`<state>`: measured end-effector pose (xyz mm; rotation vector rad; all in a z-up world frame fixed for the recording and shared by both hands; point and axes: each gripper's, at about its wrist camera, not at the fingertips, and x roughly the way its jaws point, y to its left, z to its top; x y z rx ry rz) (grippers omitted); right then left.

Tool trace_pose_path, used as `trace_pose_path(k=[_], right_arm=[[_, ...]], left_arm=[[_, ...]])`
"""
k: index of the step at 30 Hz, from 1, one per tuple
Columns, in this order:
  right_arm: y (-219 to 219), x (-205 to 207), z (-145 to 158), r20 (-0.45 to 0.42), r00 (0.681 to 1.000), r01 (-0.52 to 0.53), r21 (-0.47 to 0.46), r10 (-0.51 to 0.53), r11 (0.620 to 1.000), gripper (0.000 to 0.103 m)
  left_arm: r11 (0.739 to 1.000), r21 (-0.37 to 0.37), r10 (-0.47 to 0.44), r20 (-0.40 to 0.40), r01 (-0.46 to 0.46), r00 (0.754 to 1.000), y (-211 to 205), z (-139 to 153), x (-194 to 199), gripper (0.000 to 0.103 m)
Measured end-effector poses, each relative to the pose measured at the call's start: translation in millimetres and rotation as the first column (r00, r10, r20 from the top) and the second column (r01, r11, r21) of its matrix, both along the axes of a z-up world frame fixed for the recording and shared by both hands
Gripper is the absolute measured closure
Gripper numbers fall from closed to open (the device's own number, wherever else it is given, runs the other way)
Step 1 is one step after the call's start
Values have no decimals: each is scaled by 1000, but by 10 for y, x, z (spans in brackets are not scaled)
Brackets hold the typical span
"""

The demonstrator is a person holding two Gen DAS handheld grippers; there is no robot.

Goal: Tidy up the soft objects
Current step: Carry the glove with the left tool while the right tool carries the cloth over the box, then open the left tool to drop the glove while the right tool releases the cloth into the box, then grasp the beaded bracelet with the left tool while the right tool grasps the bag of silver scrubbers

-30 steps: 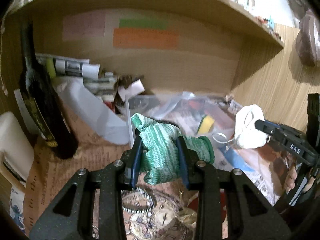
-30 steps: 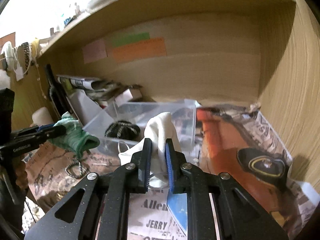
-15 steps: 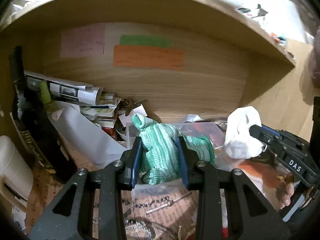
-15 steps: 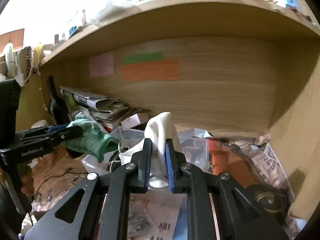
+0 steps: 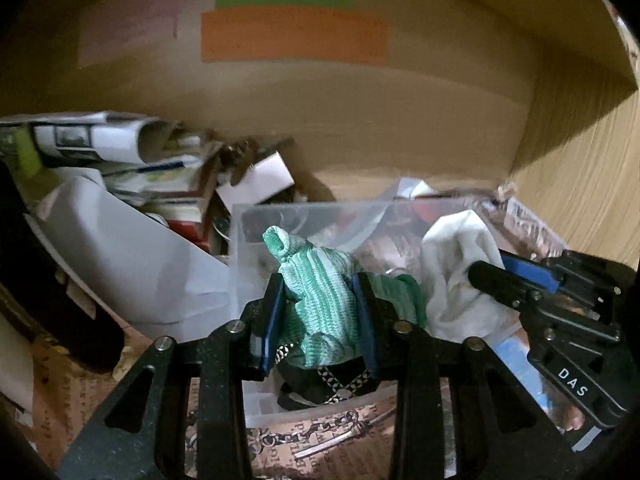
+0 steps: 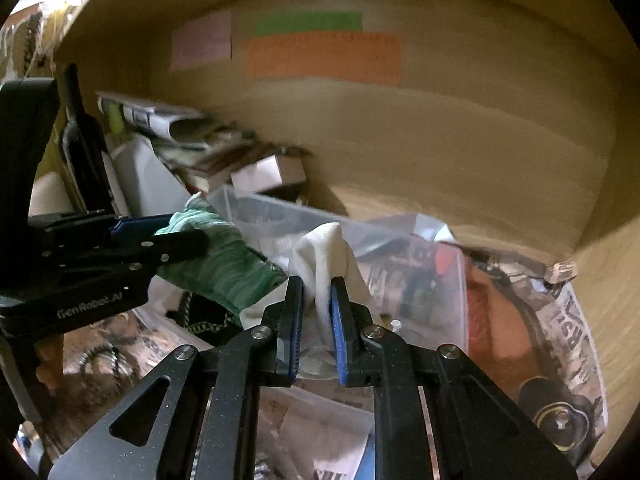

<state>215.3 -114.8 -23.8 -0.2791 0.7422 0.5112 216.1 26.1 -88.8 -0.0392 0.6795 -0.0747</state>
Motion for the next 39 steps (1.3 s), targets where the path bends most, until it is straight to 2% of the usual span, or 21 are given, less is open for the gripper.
trace_pose_path(k=[6, 8, 11, 13, 16, 18, 23, 30, 34, 35, 39], right_arm=[[12, 62, -137, -63, 998, -7, -43, 4, 999, 90], [30, 75, -175, -77, 997, -12, -52, 7, 999, 90], [45, 59, -175, -87, 996, -16, -69, 10, 997, 89], [37, 45, -155, -87, 996, -15, -71, 9, 997, 85], [50, 17, -111, -79, 997, -12, -62, 7, 998, 73], [38, -20, -53, -62, 998, -9, -52, 5, 999, 64], [-31, -153, 171, -8, 1000, -14, -7, 14, 1000, 50], [-134, -412, 481, 58, 998, -38, 68, 34, 997, 31], [-178, -543, 529, 61, 997, -59, 94, 54, 994, 27], [-192, -573, 523, 55, 997, -61, 102, 56, 993, 23], [-237, -659, 413, 10, 998, -58, 122, 57, 991, 21]], left_arm=[[1000, 1, -19, -45, 19, 999, -31, -126, 69, 68], [1000, -2, -25, -58, 25, 998, -35, -154, 93, 65], [1000, -6, -25, -64, 25, 998, -27, -164, 62, 53], [1000, -8, -26, -56, 26, 998, -23, -144, 17, 48], [999, -9, -38, -47, 38, 998, -11, -83, -77, 41], [999, -3, -41, -31, 40, 999, -13, -27, -149, 38], [999, 6, -39, 25, 38, 999, 15, 165, -381, 34], [1000, 2, -14, 106, 14, 994, 118, 389, -792, 13], [1000, 5, -1, 100, 1, 995, 196, 365, -962, 7], [1000, 4, 0, 93, -1, 996, 206, 340, -981, 7], [1000, 4, 11, 37, -11, 999, 276, 170, -1086, 6]])
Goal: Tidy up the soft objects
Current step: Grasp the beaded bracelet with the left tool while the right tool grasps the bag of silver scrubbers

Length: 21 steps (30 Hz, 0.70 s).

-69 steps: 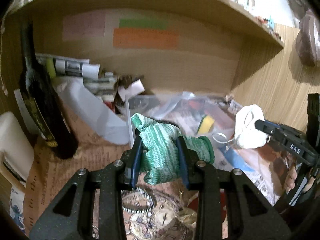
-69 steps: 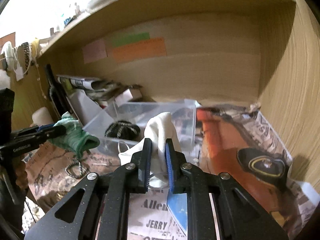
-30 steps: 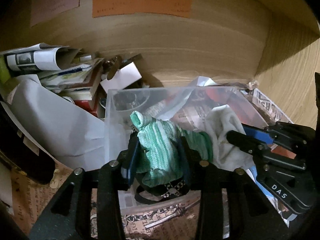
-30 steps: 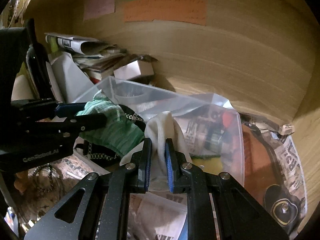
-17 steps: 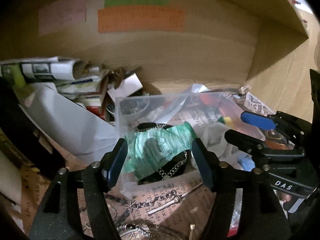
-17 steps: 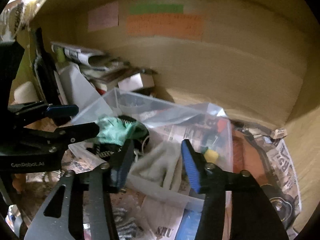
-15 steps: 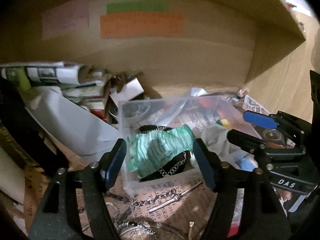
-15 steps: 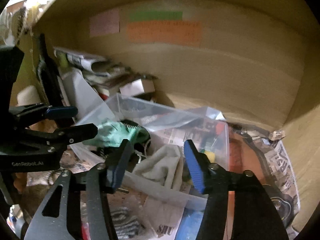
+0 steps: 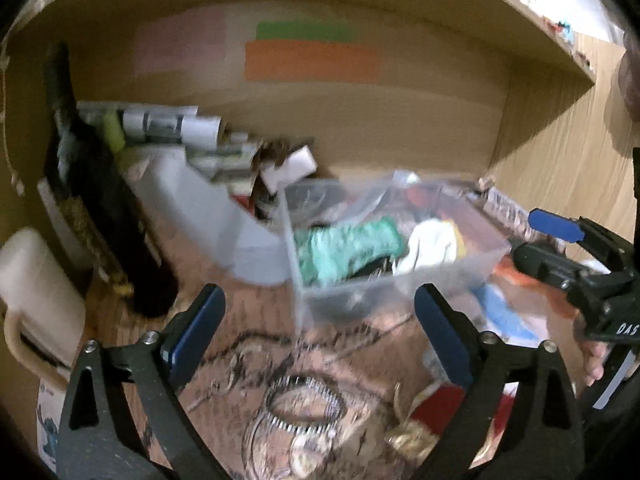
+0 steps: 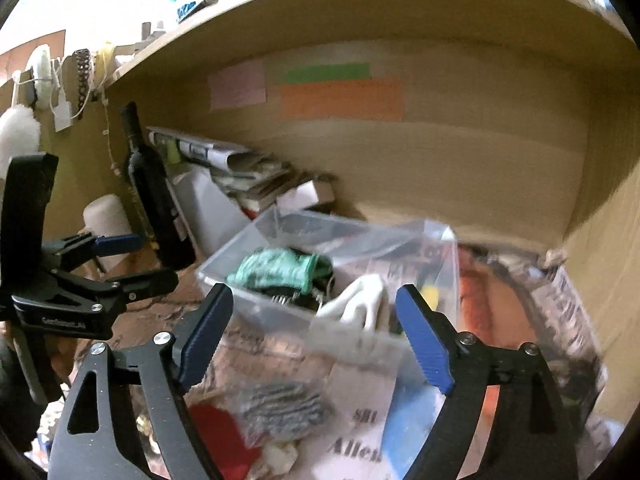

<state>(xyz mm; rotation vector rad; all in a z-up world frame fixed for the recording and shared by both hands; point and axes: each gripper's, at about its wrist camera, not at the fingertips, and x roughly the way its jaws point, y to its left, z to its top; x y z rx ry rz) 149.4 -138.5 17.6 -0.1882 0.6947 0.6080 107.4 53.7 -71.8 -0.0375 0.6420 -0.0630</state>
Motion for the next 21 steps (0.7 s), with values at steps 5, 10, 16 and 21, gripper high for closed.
trace_pose_path(k=[5, 10, 16, 21], right_arm=[[-28, -66, -255, -94, 996, -4, 0, 4, 1000, 21], [1, -79, -510, -183, 983, -7, -17, 3, 1000, 21], [-8, -94, -728, -269, 963, -24, -17, 19, 1000, 21], [1, -76, -834, -300, 954, -24, -32, 13, 999, 21]], left_arm=[[1000, -8, 23, -88, -23, 996, 101, -311, -105, 6], [1000, -7, 21, -165, -23, 986, 111, -607, -131, 6], [1000, -21, 18, -229, -23, 973, 97, -878, -100, 6], [999, 0, 39, -232, -41, 972, 60, -976, -92, 8]])
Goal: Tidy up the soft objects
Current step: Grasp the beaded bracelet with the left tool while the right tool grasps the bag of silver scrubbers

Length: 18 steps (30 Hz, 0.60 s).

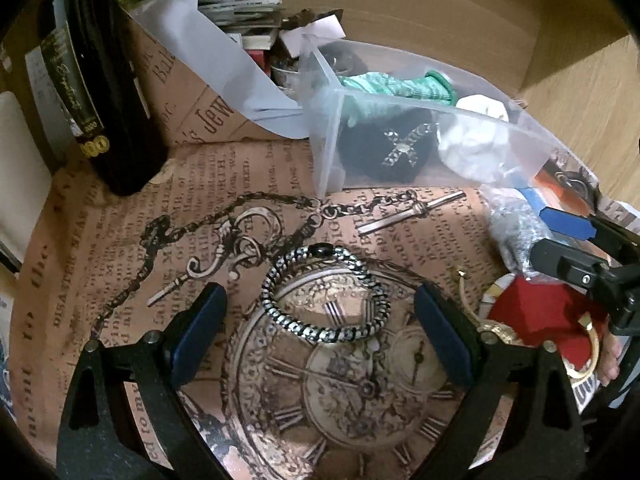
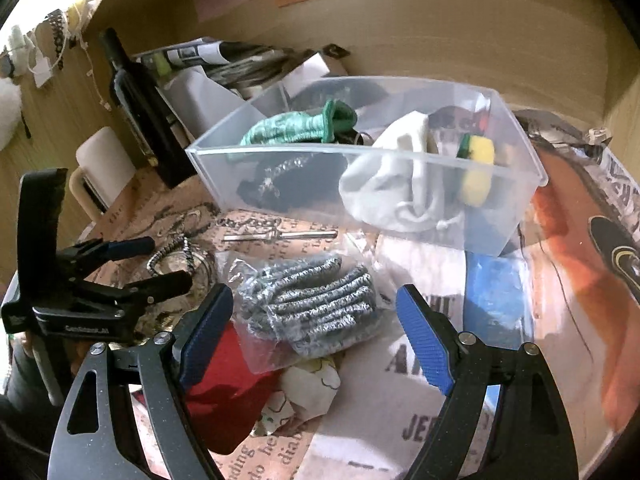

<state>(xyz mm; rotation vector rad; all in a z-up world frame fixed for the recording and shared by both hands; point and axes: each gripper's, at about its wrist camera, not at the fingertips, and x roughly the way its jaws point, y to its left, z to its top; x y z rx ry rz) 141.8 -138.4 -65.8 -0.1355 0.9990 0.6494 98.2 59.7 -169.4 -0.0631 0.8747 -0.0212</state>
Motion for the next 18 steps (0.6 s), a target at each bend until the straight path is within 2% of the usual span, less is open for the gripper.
trace_pose_path(k=[5, 7, 11, 13, 18], right_arm=[[28, 24, -116, -17, 1000, 1, -25, -2, 1000, 23], [37, 11, -118, -5, 1000, -3, -32, 3, 999, 28], [42, 0, -113, 8, 1000, -7, -35, 8, 999, 39], [41, -1, -111, 13, 1000, -5, -34, 6, 999, 43], [70, -22, -97, 28, 999, -13, -41, 14, 999, 58]], left_arm=[[1000, 22, -8, 13, 8, 1000, -23, -9, 8, 27], [1000, 18, -8, 18, 8, 1000, -11, 1, 2, 36], [1000, 12, -7, 25, 7, 1000, 13, 12, -13, 46], [1000, 14, -8, 28, 8, 1000, 9, 18, -46, 55], [1000, 9, -17, 36, 17, 999, -24, 73, -72, 62]])
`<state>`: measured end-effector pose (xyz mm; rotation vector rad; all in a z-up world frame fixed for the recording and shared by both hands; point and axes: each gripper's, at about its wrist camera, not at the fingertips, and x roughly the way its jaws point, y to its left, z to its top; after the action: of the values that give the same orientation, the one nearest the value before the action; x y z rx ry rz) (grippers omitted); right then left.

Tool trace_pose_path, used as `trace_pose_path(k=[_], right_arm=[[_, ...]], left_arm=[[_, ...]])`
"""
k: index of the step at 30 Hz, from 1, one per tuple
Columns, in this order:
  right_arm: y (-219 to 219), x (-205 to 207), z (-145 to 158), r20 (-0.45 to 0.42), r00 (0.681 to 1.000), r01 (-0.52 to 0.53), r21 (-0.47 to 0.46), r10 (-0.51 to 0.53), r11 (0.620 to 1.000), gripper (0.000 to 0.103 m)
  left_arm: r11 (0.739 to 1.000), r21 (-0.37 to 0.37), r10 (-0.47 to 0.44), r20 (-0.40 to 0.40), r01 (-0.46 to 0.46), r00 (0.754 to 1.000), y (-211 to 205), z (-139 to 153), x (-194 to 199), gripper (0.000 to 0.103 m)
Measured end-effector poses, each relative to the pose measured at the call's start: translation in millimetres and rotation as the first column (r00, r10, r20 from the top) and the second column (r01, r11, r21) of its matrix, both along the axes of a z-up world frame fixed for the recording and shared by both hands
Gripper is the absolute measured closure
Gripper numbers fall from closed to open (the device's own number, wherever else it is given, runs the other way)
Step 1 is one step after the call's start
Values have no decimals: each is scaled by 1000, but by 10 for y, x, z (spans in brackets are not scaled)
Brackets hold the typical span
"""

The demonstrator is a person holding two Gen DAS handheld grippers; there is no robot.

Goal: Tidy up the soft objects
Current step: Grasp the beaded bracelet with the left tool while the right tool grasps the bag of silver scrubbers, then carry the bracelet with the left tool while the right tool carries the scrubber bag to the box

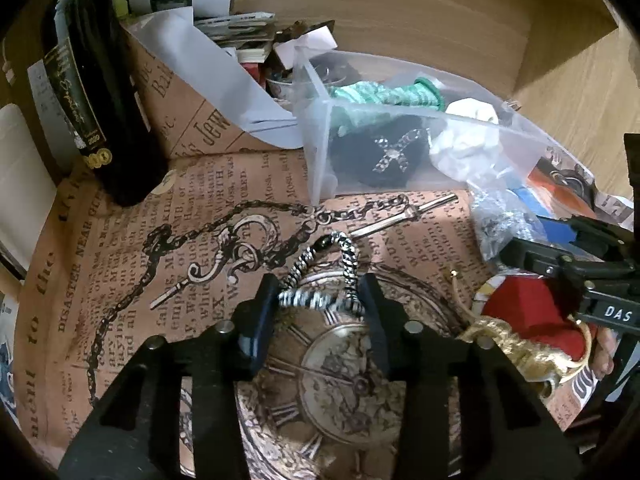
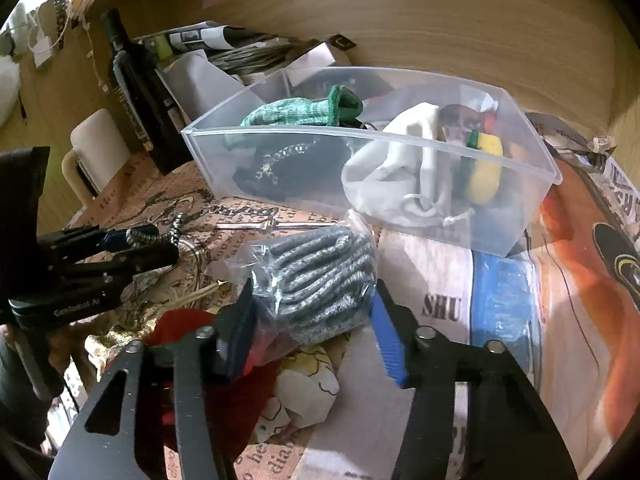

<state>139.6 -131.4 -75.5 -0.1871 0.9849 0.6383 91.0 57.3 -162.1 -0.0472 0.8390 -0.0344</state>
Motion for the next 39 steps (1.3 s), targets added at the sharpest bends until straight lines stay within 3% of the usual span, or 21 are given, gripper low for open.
trace_pose_path(k=[8, 21, 29, 39], right_arm=[[-43, -39, 162, 45, 999, 14, 30, -15, 999, 69], [-144, -122, 656, 180, 982, 33, 108, -52, 994, 71], [-203, -86, 943, 275, 956, 62, 148, -102, 987, 71], [-179, 217, 1088, 356, 922, 107, 146, -153, 983, 71]], left_arm=[[1000, -9, -6, 63, 6, 998, -31, 216, -84, 66], [999, -23, -24, 191, 29, 981, -101, 683, -160, 66], [998, -32, -36, 273, 46, 961, -176, 984, 7, 66], [997, -38, -50, 289, 64, 956, -257, 1161, 448, 66]])
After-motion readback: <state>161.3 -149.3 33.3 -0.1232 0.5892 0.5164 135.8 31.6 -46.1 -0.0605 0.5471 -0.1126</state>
